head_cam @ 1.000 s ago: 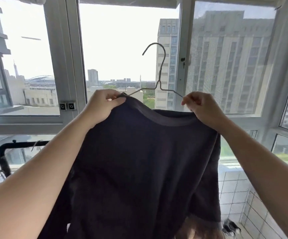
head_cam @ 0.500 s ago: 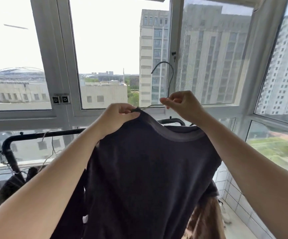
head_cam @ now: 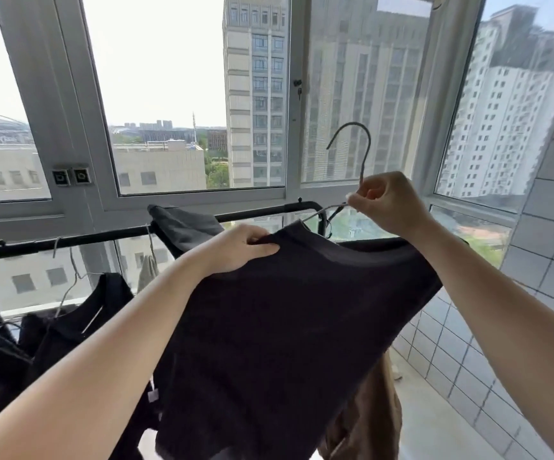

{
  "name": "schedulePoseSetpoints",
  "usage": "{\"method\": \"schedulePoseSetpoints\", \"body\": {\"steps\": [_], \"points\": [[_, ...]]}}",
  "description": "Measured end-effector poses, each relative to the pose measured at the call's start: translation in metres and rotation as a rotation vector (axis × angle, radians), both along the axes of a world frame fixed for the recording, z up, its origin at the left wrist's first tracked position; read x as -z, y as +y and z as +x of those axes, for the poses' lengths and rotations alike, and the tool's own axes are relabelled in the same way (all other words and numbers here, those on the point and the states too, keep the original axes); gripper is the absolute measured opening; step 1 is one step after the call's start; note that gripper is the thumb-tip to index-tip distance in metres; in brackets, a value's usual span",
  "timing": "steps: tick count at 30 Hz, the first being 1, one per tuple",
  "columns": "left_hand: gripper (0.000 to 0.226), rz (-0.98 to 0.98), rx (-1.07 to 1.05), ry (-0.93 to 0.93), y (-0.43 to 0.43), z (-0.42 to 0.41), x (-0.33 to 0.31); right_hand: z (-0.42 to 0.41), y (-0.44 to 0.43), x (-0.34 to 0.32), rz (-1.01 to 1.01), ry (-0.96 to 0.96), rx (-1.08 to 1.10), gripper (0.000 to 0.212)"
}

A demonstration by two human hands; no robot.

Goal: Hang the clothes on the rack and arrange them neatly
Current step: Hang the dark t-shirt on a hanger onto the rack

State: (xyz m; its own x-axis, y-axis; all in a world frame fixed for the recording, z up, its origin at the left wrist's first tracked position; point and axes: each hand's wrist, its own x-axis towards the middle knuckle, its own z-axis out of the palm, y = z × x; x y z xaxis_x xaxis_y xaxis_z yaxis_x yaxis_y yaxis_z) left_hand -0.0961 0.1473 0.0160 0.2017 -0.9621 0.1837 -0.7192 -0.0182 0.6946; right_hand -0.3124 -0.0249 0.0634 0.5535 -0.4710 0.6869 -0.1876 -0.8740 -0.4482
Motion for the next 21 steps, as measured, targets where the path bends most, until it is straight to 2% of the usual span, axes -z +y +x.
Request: {"method": "schedulePoseSetpoints", "body": {"steps": [4, 7, 11, 14, 18, 21], "points": [[0.025, 0.1, 0.102, 0.112, -0.016, -0.026, 0.005, -0.029, -0.004, 0.003, -0.01, -0.001, 0.049, 0.04], [0.026, 0.152, 0.135, 0.068, -0.021, -0.034, 0.014, -0.039, -0.006, 0.016, 0.025, 0.032, 0.043, 0.039], [0.054, 0.22, 0.107, 0.024, -0.023, -0.022, 0.037, -0.039, -0.002, 0.036, 0.048, 0.055, 0.059, 0.034], [0.068, 0.271, 0.124, 0.123, -0.016, -0.013, 0.055, -0.03, 0.002, 0.046, 0.022, 0.075, 0.081, 0.033], [0.03, 0.1, 0.069, 0.198, -0.009, -0.003, 0.069, -0.019, 0.004, 0.049, -0.011, 0.127, 0.096, 0.032], [0.02, -0.096, -0.026, 0.1, -0.006, 0.015, 0.076, -0.012, 0.003, 0.052, -0.005, 0.176, 0.079, 0.033]]}}
